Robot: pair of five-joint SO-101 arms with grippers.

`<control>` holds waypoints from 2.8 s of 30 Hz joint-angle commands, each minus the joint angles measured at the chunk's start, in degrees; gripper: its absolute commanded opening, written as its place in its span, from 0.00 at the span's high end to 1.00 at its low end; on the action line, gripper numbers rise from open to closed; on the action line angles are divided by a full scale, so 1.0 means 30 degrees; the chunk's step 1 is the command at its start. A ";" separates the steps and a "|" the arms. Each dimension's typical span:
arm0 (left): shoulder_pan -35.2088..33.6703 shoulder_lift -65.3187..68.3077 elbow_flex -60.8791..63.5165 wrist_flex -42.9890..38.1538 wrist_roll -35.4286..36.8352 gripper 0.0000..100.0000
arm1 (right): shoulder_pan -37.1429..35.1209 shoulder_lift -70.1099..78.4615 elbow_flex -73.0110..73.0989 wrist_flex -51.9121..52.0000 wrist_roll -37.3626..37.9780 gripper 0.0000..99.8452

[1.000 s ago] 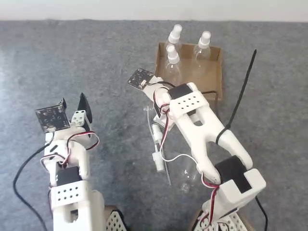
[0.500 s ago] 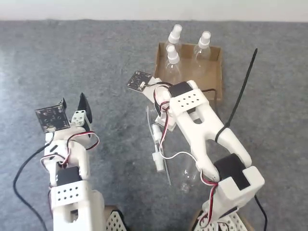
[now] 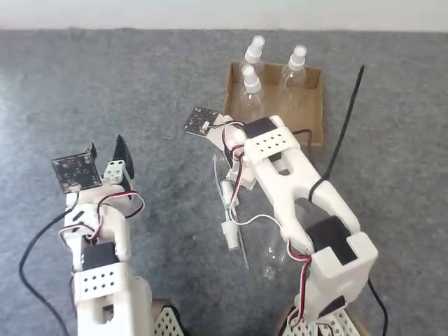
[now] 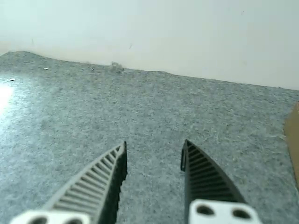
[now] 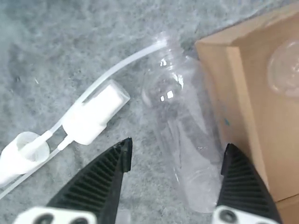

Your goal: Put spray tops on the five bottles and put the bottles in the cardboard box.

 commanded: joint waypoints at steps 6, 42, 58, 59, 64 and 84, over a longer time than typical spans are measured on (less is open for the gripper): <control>0.0029 -0.0264 -0.0308 -0.0498 0.0029 0.83 | 0.0132 0.1275 -0.0645 -0.0015 0.0205 0.74; -0.0059 -0.0264 -0.0308 -0.0498 0.0029 0.83 | -0.0952 -0.5993 -0.0557 0.7341 -0.5773 0.88; -0.0059 -0.0264 -0.0308 -0.0527 0.0029 0.83 | 0.8835 -0.8952 -0.0498 1.1385 -0.2462 0.88; -0.0059 -0.0264 -0.0308 -0.0527 0.0029 0.83 | 0.9568 -0.8923 -0.0498 1.1385 -0.1963 0.88; -0.0029 -0.0264 -0.0308 -0.0527 0.0029 0.83 | 1.3084 -0.8806 -0.0498 1.1385 0.0088 0.88; 0.0000 -0.0264 -0.0308 -0.0498 0.0000 0.83 | 2.1495 -0.8777 0.7385 0.5289 0.7209 0.88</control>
